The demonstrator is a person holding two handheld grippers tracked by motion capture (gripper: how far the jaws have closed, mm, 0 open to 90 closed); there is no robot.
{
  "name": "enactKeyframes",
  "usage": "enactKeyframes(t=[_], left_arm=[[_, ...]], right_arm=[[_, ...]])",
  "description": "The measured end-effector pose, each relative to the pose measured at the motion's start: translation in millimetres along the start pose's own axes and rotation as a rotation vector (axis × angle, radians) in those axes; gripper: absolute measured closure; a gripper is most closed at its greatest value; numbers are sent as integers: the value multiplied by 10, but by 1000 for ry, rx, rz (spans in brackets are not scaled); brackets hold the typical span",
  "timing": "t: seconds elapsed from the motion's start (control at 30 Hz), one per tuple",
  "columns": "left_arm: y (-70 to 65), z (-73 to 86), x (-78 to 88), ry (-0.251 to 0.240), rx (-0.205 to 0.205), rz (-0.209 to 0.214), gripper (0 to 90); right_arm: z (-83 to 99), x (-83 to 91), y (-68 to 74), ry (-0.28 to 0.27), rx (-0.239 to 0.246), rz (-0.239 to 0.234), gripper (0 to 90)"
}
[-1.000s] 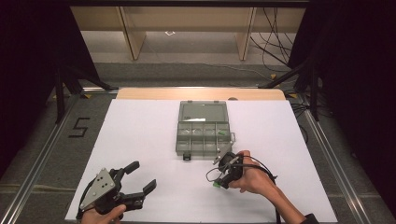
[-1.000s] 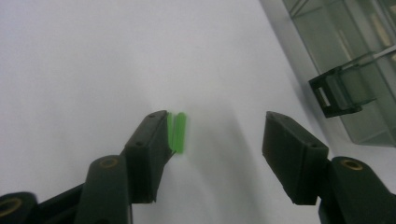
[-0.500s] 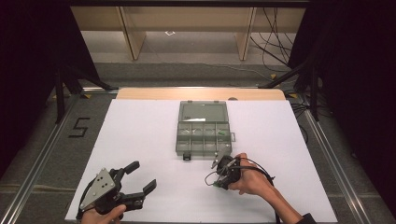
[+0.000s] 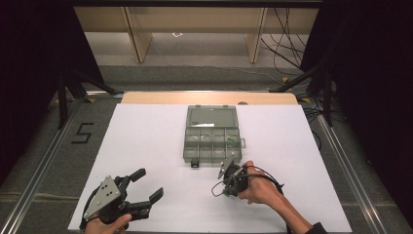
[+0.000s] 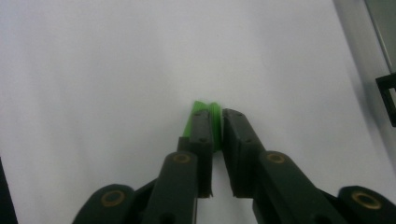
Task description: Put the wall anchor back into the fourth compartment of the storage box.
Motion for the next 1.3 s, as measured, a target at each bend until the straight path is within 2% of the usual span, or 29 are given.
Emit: enactKeyframes(t=[0.1,0.33,0.77,0.9,1.0,1.13,1.3], left_arm=[[1,1,-1,1,1,0,161],[5,-2,0,0,-3,1,161],[2,3,-1,2,0,0,161],[2,0,-3,0,0,1,161],[3,0,-3,1,1,0,161],[5,8,-16,-9,2,8,161],[2,8,-7,7,1,-2,161]], right_arm=[[-6,-2,-4,0,-12,1,843],[-12,38,-32,-8,-8,-2,845],[-43,290,-189,-91,-36,61,845],[-78,375,-264,-128,-38,93,845],[-104,424,-303,-147,-54,95,845],[-153,502,-392,-181,-55,115,845],[-192,577,-506,-217,-72,140,845]])
Point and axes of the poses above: each handheld gripper's, and its own axes: x roughly backward along the jaws, z roughly out of its underside, y roughly to its left, the point moved 2 cm from there along -x, roughly forward along the jaws, and after that the axes turned 1 degree about -x, right-handed, at the moved point
